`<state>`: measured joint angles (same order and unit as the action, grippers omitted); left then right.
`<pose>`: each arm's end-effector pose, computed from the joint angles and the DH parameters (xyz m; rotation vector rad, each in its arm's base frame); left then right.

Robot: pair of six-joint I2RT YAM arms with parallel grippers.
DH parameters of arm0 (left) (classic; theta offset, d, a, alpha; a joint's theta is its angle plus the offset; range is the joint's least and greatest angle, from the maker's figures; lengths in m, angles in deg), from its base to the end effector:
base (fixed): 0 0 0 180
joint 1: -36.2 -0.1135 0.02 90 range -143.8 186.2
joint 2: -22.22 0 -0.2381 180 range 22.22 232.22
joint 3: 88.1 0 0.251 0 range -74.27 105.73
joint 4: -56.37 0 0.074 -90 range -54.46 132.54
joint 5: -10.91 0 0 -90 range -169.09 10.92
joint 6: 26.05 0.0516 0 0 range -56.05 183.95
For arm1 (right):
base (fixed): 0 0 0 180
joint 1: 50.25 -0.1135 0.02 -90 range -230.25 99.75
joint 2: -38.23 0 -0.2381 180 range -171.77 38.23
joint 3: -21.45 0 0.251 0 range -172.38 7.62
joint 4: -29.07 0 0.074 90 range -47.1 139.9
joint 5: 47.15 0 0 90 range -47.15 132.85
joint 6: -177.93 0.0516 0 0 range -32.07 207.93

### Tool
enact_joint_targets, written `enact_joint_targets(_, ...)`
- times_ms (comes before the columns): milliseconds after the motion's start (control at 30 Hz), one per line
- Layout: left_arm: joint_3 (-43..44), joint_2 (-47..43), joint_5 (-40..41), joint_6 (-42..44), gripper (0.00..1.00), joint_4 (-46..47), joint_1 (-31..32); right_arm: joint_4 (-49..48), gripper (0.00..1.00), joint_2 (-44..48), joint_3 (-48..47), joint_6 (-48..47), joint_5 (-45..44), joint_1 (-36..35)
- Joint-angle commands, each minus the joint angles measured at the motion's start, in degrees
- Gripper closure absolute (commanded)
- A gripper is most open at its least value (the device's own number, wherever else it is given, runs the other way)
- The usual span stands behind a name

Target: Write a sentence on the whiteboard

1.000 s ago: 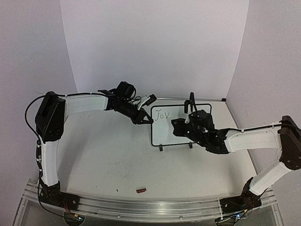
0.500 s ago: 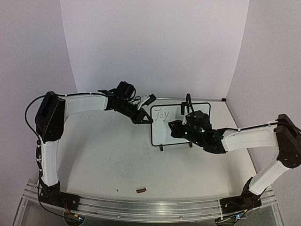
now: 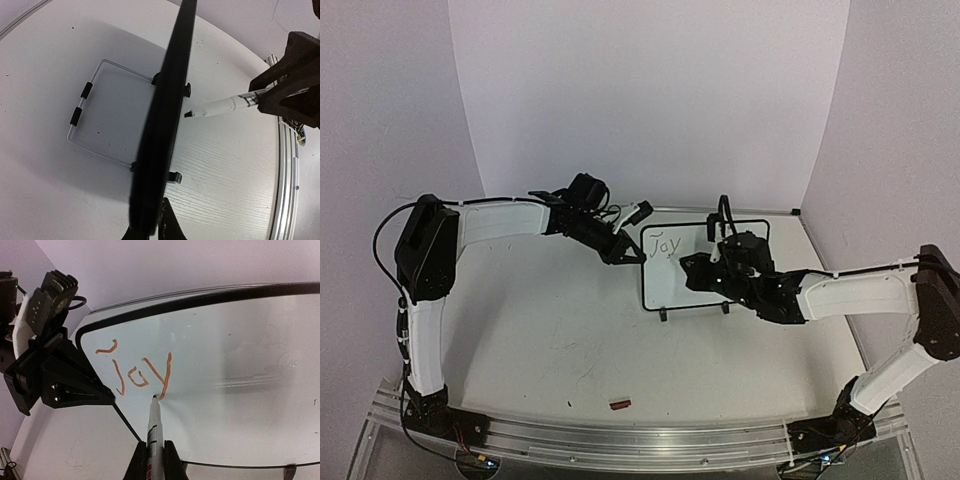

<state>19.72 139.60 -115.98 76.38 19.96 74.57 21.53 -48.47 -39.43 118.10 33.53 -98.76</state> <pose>0.3392 -0.3080 0.2004 1.2983 1.9930 -0.9801 0.2387 0.2573 0.2027 -0.1983 1.9526 0.7742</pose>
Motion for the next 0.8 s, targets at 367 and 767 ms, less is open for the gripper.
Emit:
enact_joint_targets(367, 1.7, -0.6, 1.9, 4.8, 1.00, -5.6, -0.2, 5.7, 1.00, 10.4, 0.6, -3.2, 6.3, 1.9)
enact_joint_targets(767, 2.0, 0.0, 3.4, 5.9, 1.00, -6.9, -0.3, 5.4, 1.00, 13.6, 2.5, -5.7, 17.0, 7.8)
